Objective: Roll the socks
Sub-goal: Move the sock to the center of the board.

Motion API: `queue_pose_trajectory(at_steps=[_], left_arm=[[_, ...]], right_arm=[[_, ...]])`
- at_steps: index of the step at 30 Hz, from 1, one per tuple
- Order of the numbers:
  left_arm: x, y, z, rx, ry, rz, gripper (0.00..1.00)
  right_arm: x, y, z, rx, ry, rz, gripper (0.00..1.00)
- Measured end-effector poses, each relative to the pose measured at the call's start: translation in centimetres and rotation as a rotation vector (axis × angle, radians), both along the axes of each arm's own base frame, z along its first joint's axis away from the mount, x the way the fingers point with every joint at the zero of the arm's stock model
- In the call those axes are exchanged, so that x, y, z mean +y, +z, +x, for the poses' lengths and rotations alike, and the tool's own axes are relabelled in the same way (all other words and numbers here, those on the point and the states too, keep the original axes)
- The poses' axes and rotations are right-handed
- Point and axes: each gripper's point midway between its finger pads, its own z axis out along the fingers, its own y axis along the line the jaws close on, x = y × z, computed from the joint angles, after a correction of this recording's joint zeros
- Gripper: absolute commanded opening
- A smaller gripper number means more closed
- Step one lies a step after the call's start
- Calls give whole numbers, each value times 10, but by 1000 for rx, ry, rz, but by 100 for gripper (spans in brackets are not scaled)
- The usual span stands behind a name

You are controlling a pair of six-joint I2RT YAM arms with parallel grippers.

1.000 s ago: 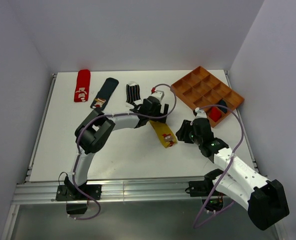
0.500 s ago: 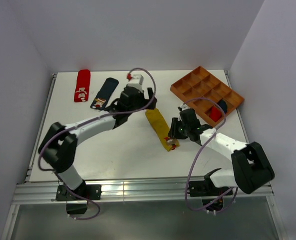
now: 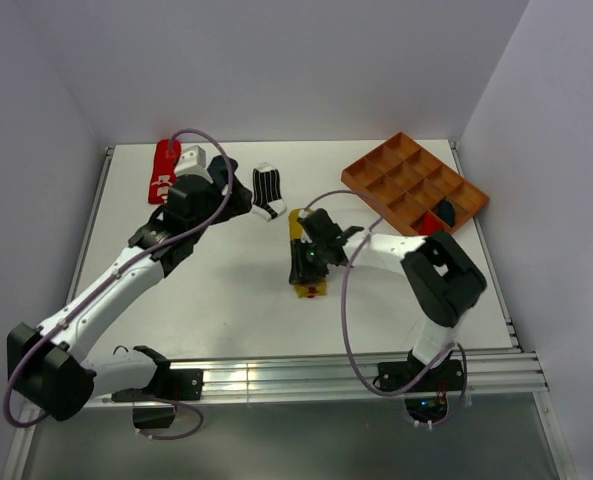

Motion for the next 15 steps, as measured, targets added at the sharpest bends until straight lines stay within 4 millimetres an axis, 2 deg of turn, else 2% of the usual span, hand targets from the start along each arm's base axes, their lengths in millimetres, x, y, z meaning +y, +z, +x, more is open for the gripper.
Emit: queue_pose_trajectory(at_steps=[5, 7, 9, 11, 12, 15], left_arm=[[33, 29, -20, -44, 41, -1, 100], [45, 43, -28, -80, 50, 3, 100], [53, 55, -37, -113, 53, 12, 100], [59, 64, -46, -150, 44, 24, 100], [62, 65, -50, -165, 37, 32, 100], [69, 54, -61, -176, 22, 69, 99]], right_arm=[[65, 14, 20, 25, 80, 99, 47], [95, 31, 31, -20, 125, 139, 47], [110, 48, 37, -77, 162, 160, 47], [116, 62, 42, -153, 193, 152, 47], [113, 65, 46, -192, 196, 123, 47], [87, 64, 65, -285, 174, -2, 47]])
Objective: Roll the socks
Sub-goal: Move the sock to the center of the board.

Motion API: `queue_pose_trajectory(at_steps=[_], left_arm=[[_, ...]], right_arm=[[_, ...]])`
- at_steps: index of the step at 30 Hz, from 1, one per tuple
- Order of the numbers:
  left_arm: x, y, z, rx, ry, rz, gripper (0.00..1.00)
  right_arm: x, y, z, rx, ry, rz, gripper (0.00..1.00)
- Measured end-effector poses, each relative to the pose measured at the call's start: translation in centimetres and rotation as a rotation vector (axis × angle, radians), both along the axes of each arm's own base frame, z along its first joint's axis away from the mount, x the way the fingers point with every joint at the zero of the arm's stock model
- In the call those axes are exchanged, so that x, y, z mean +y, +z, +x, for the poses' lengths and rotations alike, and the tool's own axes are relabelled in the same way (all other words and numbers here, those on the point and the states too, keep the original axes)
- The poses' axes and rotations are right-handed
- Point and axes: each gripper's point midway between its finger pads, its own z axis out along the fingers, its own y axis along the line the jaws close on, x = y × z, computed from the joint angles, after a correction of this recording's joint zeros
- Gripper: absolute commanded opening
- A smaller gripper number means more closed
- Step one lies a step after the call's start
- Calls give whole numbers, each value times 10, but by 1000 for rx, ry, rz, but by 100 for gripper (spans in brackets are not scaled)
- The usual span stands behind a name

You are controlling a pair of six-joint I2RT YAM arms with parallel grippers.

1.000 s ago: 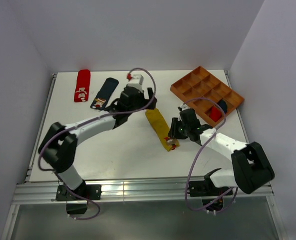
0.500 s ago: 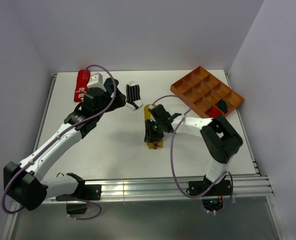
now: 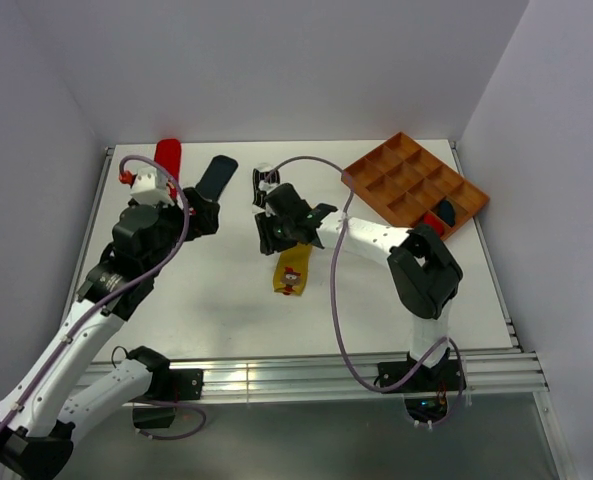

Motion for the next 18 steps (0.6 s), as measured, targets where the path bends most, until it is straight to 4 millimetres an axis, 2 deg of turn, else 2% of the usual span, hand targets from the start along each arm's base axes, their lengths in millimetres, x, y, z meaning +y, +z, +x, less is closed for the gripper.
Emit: queue_pose_trajectory(at_steps=[5, 9, 12, 15, 18], left_arm=[[8, -36, -12, 38, -11, 65, 100], [10, -40, -14, 37, -14, 92, 100], [12, -37, -15, 25, -14, 102, 99], [15, -36, -14, 19, 0, 110, 100], [19, -37, -14, 23, 18, 116, 99]], right_arm=[[-59, -8, 48, -79, -118, -128, 47], [-102, -19, 82, -91, -216, -190, 47], [-113, -41, 92, -60, -245, -228, 46], [-122, -66, 89, -11, -264, -277, 46], [-129, -67, 89, -12, -310, -288, 45]])
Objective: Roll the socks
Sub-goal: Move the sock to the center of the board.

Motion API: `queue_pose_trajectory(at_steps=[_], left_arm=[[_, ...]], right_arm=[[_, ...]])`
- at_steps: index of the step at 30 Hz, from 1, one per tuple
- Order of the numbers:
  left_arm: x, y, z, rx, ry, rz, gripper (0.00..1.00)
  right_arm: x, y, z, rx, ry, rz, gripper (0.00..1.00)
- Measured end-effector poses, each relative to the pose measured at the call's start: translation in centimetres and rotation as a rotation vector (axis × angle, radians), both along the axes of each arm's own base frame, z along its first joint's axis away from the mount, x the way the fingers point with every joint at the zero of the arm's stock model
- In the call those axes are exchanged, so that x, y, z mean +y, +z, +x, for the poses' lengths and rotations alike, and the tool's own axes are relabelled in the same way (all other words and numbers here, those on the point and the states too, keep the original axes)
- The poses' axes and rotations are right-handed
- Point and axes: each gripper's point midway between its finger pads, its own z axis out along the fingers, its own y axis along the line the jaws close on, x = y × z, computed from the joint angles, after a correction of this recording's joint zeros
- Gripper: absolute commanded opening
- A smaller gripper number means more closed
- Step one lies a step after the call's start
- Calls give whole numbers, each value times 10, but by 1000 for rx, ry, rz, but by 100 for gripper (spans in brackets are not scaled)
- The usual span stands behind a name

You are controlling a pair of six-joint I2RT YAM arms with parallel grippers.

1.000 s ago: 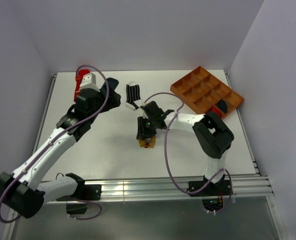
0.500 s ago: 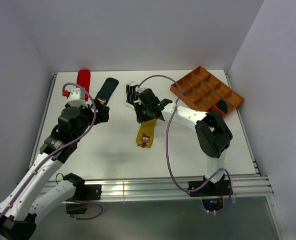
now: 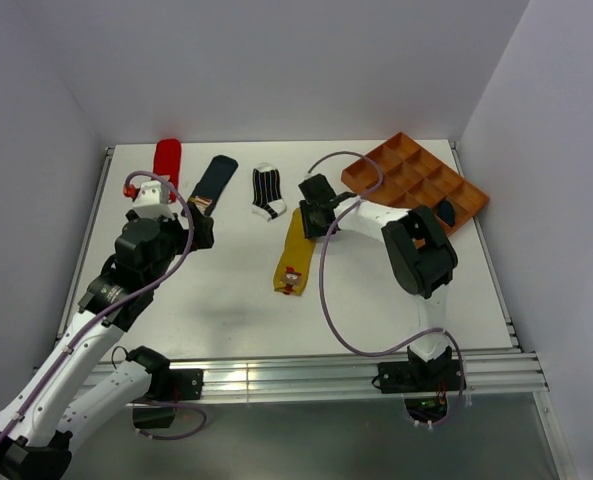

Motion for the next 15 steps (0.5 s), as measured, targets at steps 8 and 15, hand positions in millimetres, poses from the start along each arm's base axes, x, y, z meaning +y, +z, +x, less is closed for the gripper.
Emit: queue_pose_trajectory(at_steps=[8, 15], left_arm=[[5, -2, 1, 5, 22, 7, 100], [10, -4, 3, 12, 42, 9, 99]], right_arm=[[-43, -1, -35, 20, -156, -45, 45], [-38, 42, -69, -57, -43, -3, 54]])
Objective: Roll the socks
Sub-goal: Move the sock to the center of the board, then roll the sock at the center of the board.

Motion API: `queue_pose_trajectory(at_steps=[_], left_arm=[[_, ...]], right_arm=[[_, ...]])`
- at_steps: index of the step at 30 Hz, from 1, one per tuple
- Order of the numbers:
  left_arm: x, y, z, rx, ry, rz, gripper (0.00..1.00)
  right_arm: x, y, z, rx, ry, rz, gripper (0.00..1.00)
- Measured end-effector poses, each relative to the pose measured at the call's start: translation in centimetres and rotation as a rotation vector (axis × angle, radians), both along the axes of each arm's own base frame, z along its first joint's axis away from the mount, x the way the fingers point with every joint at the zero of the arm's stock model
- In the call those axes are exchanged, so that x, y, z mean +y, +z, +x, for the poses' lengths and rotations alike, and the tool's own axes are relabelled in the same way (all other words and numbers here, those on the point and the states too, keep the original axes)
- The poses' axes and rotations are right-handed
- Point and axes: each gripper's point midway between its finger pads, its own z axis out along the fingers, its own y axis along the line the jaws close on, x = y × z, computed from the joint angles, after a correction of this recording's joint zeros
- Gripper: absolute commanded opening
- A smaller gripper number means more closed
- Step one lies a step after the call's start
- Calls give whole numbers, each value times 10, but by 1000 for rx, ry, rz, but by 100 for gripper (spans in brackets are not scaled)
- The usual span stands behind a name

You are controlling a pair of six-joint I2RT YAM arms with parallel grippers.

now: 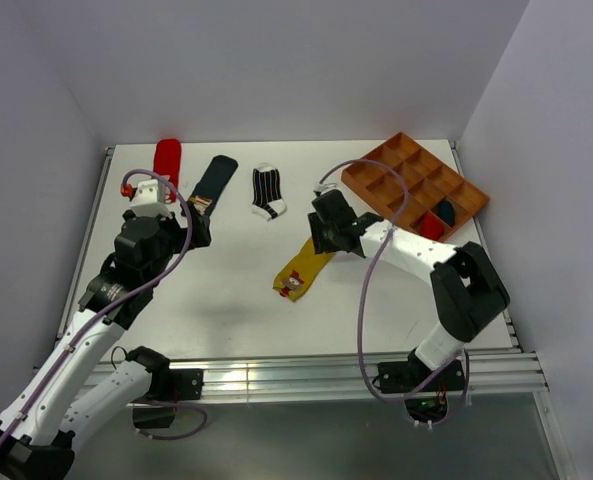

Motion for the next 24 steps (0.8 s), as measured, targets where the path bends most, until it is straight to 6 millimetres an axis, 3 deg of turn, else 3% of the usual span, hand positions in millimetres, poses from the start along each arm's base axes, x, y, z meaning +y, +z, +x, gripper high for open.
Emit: queue_pose_trajectory(at_steps=[3, 7, 14, 19, 24], left_arm=[[2, -2, 1, 6, 6, 1, 100], [3, -2, 1, 6, 13, 1, 99], [5, -2, 2, 7, 22, -2, 99], [7, -2, 2, 7, 27, -4, 99], [9, -2, 3, 7, 33, -4, 100]], right_arm=[[33, 25, -18, -88, 153, 24, 63], [67, 23, -53, -110, 348, 0, 63], [88, -1, -107, -81, 565, -100, 57], [100, -11, -125, -83, 659, -145, 56], [102, -31, -131, -63, 694, -219, 55]])
